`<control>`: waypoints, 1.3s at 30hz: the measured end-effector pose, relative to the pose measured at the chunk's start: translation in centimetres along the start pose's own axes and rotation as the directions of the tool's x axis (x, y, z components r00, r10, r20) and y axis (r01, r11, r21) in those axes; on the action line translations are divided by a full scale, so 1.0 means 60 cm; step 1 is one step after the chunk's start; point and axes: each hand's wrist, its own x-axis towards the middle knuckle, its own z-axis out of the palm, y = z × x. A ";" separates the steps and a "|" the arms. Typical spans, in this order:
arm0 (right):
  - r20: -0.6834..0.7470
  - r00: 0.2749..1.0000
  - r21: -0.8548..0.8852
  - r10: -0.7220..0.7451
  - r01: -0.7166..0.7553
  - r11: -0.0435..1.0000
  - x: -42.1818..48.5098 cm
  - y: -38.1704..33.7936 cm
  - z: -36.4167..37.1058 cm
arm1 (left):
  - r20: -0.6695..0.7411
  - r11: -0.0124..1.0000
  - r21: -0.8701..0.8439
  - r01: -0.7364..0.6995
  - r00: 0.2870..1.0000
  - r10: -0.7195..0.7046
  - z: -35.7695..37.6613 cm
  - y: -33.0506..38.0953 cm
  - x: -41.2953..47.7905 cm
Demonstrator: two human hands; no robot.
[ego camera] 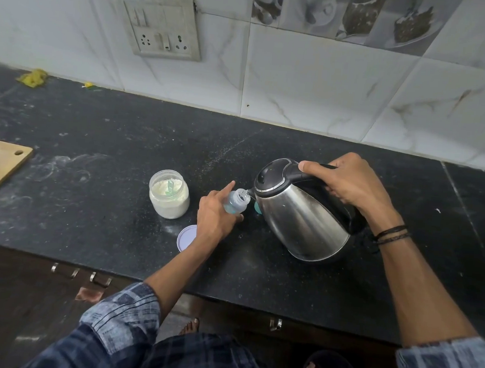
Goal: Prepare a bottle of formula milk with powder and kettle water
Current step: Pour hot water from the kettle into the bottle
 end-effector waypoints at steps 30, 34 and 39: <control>0.005 1.000 0.000 -0.007 0.007 1.000 0.005 0.001 0.001 | -0.072 1.000 -0.023 -0.005 0.997 0.003 -0.010 0.005 0.002; 0.003 1.000 0.007 -0.005 0.005 1.000 0.005 0.002 0.001 | -0.070 1.000 -0.024 0.000 0.998 -0.001 -0.009 0.003 0.003; 0.001 1.000 0.007 -0.005 0.005 1.000 0.005 0.003 0.002 | -0.055 1.000 0.006 0.000 0.999 0.001 -0.004 0.002 0.003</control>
